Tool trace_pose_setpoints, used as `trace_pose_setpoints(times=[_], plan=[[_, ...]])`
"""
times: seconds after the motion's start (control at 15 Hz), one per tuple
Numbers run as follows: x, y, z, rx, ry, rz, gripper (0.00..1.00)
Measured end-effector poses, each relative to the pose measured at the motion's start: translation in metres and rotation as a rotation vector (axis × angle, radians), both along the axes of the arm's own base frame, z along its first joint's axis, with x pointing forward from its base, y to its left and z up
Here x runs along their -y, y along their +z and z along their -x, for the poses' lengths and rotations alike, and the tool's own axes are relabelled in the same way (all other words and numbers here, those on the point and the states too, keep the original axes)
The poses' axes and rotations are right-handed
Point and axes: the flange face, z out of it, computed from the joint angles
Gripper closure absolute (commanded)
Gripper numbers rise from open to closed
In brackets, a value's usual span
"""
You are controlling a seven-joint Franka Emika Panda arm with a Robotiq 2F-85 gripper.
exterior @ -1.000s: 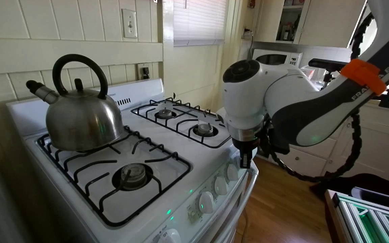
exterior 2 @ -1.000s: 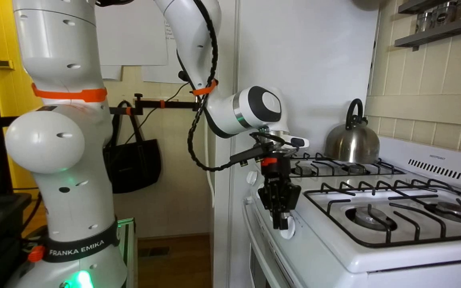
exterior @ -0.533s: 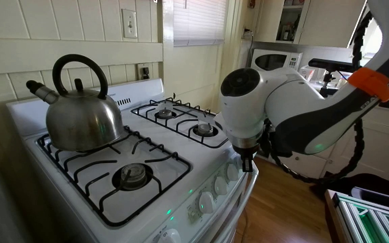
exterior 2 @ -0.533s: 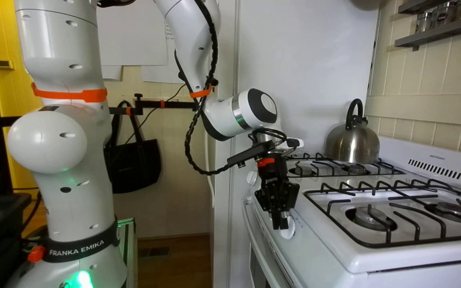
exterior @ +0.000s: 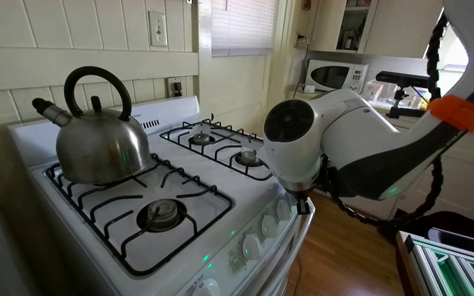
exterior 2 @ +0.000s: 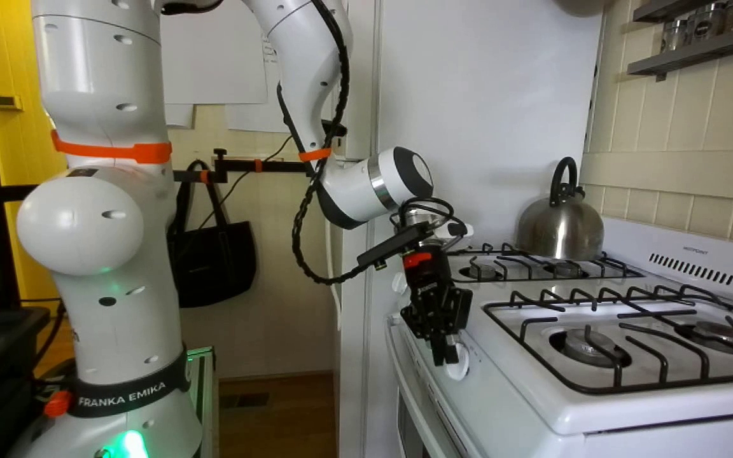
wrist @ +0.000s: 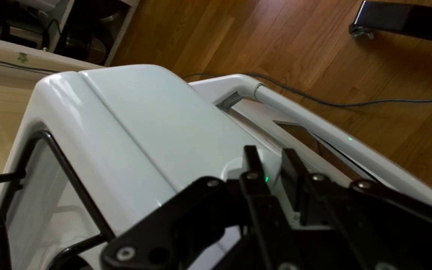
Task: Turn the first right switch to the left
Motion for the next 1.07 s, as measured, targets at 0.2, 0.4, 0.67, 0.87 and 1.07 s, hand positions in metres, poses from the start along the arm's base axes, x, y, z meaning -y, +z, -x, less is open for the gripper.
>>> trace_pose_setpoints(times=[0.2,0.4,0.67,0.87,1.07], plan=[[-0.005,-0.004,-0.001,-0.020,0.017,0.039,0.95],[-0.017,-0.013,-0.003,-0.039,0.019,0.114,0.95],[-0.026,-0.024,-0.009,-0.082,0.011,0.198,0.90],[-0.029,-0.029,-0.013,-0.105,-0.002,0.230,0.51],[-0.029,-0.029,-0.021,-0.124,-0.013,0.257,0.28]])
